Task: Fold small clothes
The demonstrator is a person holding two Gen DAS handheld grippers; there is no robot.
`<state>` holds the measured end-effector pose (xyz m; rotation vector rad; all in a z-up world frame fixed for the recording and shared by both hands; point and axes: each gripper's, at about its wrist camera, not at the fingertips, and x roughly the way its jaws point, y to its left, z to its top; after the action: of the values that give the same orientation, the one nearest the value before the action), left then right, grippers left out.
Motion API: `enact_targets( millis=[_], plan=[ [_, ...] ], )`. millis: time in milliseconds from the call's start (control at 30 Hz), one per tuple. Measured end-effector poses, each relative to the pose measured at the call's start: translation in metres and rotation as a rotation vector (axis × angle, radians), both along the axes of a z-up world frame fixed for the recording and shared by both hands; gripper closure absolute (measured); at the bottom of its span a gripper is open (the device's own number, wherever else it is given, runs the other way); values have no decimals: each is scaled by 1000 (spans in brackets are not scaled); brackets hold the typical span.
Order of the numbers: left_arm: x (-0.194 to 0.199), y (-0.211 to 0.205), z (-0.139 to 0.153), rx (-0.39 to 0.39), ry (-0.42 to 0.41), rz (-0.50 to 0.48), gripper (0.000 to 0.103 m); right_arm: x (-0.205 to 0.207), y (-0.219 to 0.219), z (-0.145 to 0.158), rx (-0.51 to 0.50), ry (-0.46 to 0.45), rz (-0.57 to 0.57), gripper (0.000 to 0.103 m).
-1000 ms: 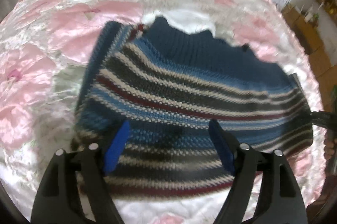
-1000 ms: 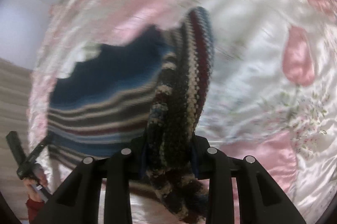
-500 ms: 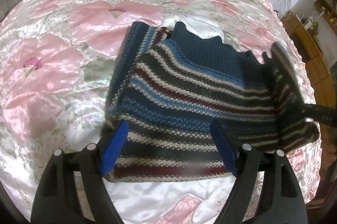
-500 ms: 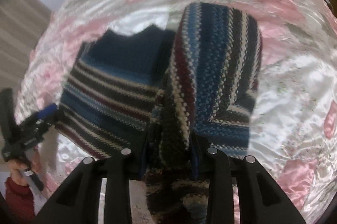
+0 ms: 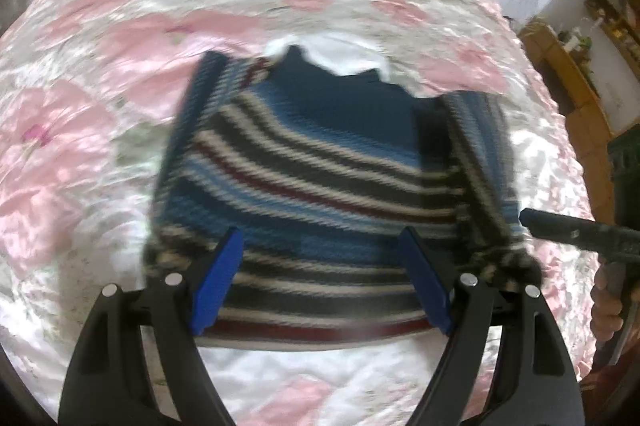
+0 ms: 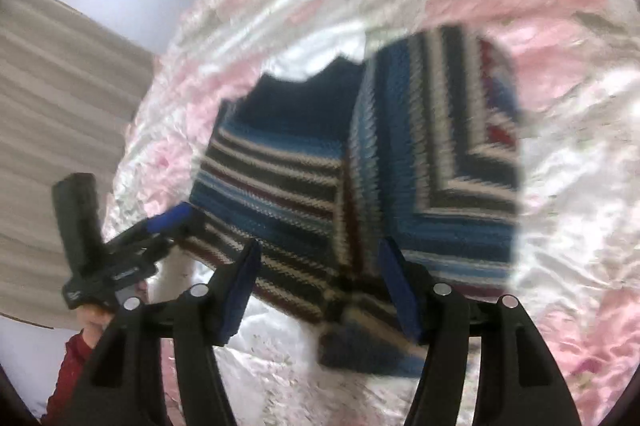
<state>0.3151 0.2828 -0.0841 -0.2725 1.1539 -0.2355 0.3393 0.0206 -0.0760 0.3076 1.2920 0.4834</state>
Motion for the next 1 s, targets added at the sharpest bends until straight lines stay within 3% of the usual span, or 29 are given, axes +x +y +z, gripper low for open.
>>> enact_targets(
  millis=[133,267,500,633,800,900,967,1000],
  plan=[
    [7,-38,2,-65,11,-13,15,-10,-46,8,-196,-53,-78,36],
    [16,-73,-10,-127,59,-18,15,-22,-92,-30,-265,41,-160,36],
    [33,-121,-40,-174,142,-29,15,-46,-131,-84,-273,121,-214,36],
    [39,-138,-55,-178,179,-41,15,-49,-128,-94,-265,108,-210,33],
    [38,-159,-57,-146,163,-83,17,-49,-118,-95,-291,80,-178,28],
    [37,-168,-54,-98,146,-93,29,-48,-110,-96,-298,73,-174,28],
    [38,-170,-54,-53,140,-83,56,-49,-109,-96,-290,74,-180,28],
    [38,-168,-53,-63,136,-79,61,-49,-109,-96,-286,75,-184,28]
  ],
)
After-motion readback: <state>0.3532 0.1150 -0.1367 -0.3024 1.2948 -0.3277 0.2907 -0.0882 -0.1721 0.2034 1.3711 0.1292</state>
